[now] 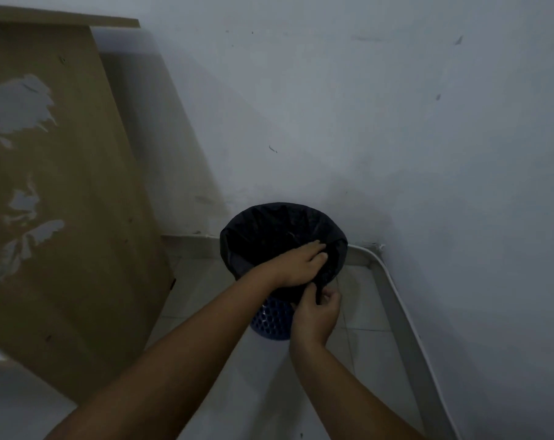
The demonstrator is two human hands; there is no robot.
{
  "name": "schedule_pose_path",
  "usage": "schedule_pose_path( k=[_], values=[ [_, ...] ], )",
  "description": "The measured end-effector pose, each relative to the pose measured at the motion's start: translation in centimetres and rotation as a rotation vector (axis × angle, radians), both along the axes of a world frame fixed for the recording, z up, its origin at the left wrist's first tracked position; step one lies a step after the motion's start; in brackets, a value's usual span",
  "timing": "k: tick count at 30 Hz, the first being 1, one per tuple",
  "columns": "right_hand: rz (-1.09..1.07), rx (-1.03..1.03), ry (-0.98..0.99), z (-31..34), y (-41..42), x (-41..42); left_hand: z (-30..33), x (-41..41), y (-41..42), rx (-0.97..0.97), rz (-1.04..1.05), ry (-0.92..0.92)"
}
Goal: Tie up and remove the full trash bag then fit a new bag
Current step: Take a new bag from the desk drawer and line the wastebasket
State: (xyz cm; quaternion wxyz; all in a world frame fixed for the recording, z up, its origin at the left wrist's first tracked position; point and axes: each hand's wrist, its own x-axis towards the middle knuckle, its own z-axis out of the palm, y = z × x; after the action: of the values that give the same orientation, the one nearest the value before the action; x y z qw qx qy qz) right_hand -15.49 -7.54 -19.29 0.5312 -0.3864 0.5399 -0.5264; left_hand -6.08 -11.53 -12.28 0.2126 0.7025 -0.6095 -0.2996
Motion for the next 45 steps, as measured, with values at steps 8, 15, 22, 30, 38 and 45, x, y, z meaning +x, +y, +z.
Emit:
schedule_pose_path(
  k=[8,15,22,30,38,45],
  values=[
    [0.046,-0.027,-0.020,-1.4,-1.3,-1.1,-2.1,-2.2,-5.7,0.167,0.384,0.687],
    [0.055,-0.024,-0.093,-1.5,-1.3,-0.3,-2.9,-0.6,-6.7,0.155,0.471,0.049],
    [0.049,-0.029,-0.132,-1.7,-1.6,-0.3,-0.4,-0.6,-5.8,0.217,0.357,0.329],
    [0.003,-0.020,-0.112,-1.0,-3.6,-0.8,1.9,6.7,1.1,0.312,0.103,-0.375],
    [-0.025,-0.002,-0.115,-0.9,-5.2,-0.1,-2.2,5.3,6.6,-0.271,0.064,-0.622],
    [-0.135,0.007,-0.082,-0.8,-4.0,0.0,-4.9,0.8,6.3,-0.557,0.036,-0.560]
  ],
)
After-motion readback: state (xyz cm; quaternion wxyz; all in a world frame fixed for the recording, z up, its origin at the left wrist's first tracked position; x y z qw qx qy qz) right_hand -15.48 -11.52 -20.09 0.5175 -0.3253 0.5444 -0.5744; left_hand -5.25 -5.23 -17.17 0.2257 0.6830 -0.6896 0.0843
